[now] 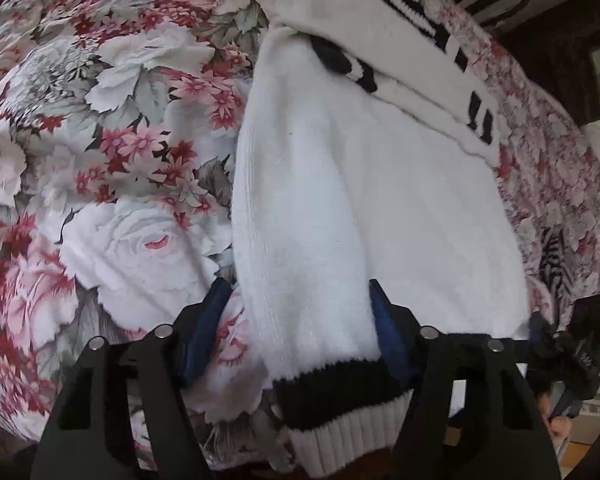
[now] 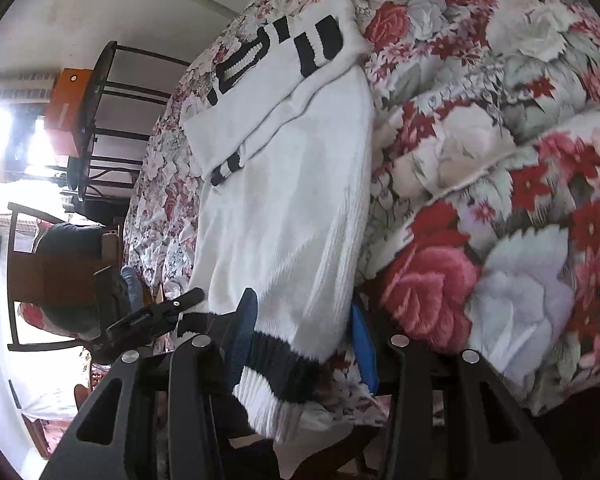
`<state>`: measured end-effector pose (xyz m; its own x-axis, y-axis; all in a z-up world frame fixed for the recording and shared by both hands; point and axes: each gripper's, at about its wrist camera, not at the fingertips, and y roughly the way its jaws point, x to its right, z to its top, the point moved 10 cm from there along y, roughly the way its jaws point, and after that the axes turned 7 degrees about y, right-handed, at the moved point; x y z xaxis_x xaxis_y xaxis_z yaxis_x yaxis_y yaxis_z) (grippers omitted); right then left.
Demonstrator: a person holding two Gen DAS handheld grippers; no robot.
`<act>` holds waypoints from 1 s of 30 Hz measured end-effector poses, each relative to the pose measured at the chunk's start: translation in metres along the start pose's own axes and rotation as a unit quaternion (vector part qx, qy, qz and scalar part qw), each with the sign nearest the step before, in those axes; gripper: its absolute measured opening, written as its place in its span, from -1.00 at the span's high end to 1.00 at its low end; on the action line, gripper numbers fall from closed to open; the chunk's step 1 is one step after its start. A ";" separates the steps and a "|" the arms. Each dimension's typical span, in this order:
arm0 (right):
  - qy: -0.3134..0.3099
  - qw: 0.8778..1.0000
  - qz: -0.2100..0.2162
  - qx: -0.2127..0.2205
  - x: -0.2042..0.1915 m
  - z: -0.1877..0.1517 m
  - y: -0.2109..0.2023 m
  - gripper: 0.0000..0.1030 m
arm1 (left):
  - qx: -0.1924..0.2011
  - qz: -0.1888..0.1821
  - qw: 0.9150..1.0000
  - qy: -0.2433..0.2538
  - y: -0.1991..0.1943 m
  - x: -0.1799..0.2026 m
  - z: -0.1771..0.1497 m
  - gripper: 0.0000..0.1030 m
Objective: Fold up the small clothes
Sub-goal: 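Grasp the black-striped sweater hem with both tools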
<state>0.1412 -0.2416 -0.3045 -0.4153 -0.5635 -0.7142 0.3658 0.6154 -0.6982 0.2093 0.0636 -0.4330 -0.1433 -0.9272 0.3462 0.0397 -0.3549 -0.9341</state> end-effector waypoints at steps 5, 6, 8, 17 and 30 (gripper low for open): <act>0.009 1.000 -0.003 -0.002 0.000 0.003 0.005 0.12 | 0.004 -0.036 0.999 -0.033 -0.003 -0.010 0.006 -0.28; 0.012 1.000 -0.001 -0.003 0.001 0.004 0.005 0.12 | 0.010 -0.054 0.997 -0.048 -0.006 -0.013 0.009 -0.28; 0.019 1.000 0.004 -0.005 0.003 0.004 0.004 0.12 | 0.021 -0.083 0.994 -0.061 -0.013 -0.016 0.011 -0.28; 0.031 0.999 0.017 -0.007 0.004 0.004 0.003 0.12 | 0.000 -0.103 0.993 -0.065 0.010 -0.014 0.024 -0.30; 0.005 1.000 -0.004 -0.006 0.004 -0.002 -0.001 0.32 | 0.034 -0.106 0.992 -0.062 -0.011 -0.008 0.008 0.08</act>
<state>0.1379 -0.2431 -0.3065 -0.4257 -0.5634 -0.7081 0.3531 0.6171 -0.7032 0.2174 0.0737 -0.4249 -0.0322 -0.8369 0.5464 0.0895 -0.5469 -0.8324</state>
